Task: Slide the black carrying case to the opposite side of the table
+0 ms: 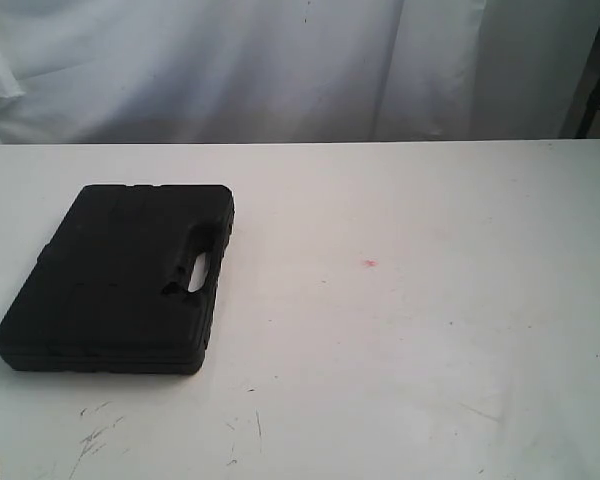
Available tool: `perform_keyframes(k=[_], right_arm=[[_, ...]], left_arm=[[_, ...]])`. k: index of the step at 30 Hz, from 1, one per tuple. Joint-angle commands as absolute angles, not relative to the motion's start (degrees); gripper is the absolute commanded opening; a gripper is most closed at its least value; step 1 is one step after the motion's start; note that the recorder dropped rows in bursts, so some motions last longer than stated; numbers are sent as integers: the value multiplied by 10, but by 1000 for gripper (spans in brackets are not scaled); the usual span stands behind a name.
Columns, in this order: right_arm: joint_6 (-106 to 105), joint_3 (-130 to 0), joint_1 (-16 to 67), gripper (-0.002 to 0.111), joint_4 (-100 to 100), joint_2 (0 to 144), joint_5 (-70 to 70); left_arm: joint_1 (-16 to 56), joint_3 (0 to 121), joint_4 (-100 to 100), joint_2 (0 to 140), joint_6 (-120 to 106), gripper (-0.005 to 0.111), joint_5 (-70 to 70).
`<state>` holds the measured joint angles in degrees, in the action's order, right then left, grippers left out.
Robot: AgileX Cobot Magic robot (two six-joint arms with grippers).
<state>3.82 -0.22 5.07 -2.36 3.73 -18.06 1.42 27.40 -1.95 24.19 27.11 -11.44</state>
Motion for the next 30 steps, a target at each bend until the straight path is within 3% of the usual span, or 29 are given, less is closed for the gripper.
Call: perform_keyframes(k=[1,8,12,18,23,30], right_arm=[[35,0,46,0,-25,34,-177],[35,0,46,0,-25,34,-177],[35,0,46,0,-25,34,-177],[35,0,46,0,-25,34,-177],[35,0,46,0,-25,34,-177],[35,0,46,0,-25,34,-177]], left_arm=[[13,394,-26,406,178,0,-241],[13,551,109,602,24,0,-370],[13,612,198,685,-75,8,-407],[13,670,287,782,-178,30,-489],[13,678,410,845,-316,62,-499],[28,717,485,919,-311,67,-550]])
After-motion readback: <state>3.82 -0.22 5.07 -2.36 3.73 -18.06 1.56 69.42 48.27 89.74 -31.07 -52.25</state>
